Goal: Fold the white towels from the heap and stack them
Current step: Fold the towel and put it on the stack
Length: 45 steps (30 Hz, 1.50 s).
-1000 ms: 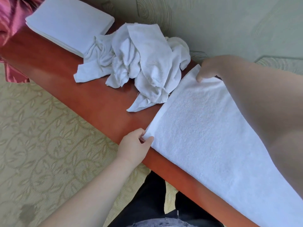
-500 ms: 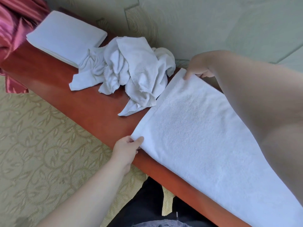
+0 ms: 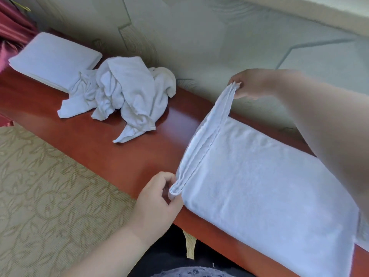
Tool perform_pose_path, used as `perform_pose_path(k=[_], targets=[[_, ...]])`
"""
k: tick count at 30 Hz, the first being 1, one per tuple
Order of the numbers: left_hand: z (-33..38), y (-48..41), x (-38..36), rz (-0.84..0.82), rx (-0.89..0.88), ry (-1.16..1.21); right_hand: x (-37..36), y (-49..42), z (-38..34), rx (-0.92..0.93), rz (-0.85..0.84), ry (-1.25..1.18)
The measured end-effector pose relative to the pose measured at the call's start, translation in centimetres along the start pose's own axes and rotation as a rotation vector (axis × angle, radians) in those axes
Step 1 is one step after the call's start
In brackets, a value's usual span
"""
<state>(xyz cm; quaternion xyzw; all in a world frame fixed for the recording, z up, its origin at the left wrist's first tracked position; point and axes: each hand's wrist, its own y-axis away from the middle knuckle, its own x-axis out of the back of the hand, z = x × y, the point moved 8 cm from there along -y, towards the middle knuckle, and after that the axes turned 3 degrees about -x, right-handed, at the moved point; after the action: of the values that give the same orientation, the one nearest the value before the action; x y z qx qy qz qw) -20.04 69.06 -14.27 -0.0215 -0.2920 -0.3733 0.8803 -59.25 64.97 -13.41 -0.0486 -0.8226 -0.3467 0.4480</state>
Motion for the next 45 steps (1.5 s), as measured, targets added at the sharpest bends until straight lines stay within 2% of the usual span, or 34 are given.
perform_pose_path(k=[3,6,9,12,13,15,17,20,24,26,29,33,39,43,45], targets=[[2.6,0.8,-4.2,-0.136,-0.295,-0.159,-2.1,2.6,4.7,-0.038,-0.129,-0.334],[3.4,1.6,-8.9,-0.234,-0.539,-0.303,-5.1,3.9,9.7,-0.112,-0.2,-0.56],[2.8,2.3,-14.0,-0.372,-0.698,-0.472,-8.7,4.6,13.5,-0.221,-0.28,-0.856],[1.0,3.1,-18.0,-0.49,-0.785,-0.726,-11.3,5.2,14.8,-0.297,-0.276,-0.991],[0.4,3.3,-18.8,-0.527,-0.803,-0.785,-12.0,5.0,15.2,-0.315,-0.238,-0.979],[0.2,4.0,-19.7,-0.562,-0.841,-0.823,-12.2,4.8,15.7,-0.285,-0.105,-0.799],[1.3,4.9,-19.6,-0.523,-0.893,-0.789,-11.2,5.1,15.8,-0.266,0.049,-0.629],[3.1,5.9,-19.8,-0.47,-0.942,-0.708,-10.2,5.9,16.8,-0.288,0.22,-0.554],[0.4,5.8,-22.2,-0.603,-0.889,-0.912,-12.5,6.5,18.5,-0.274,0.153,-0.531],[-0.3,5.8,-22.8,-0.645,-0.879,-0.94,-12.5,6.6,18.9,-0.262,0.21,-0.549],[0.0,5.8,-22.9,-0.606,-0.878,-0.866,-11.7,7.0,18.8,-0.253,0.334,-0.585],[-0.7,6.0,-23.1,-0.605,-0.918,-0.895,-12.5,7.5,18.6,-0.26,0.354,-0.551],[-0.2,6.6,-23.5,-0.565,-0.99,-0.799,-13.4,7.9,19.9,-0.389,0.552,-0.838],[-0.5,6.9,-24.1,-0.593,-1.06,-0.915,-14.5,8.2,20.3,-0.411,0.54,-0.781],[0.4,6.8,-24.0,-0.541,-1.087,-0.856,-14.1,8.3,20.0,-0.418,0.549,-0.759]])
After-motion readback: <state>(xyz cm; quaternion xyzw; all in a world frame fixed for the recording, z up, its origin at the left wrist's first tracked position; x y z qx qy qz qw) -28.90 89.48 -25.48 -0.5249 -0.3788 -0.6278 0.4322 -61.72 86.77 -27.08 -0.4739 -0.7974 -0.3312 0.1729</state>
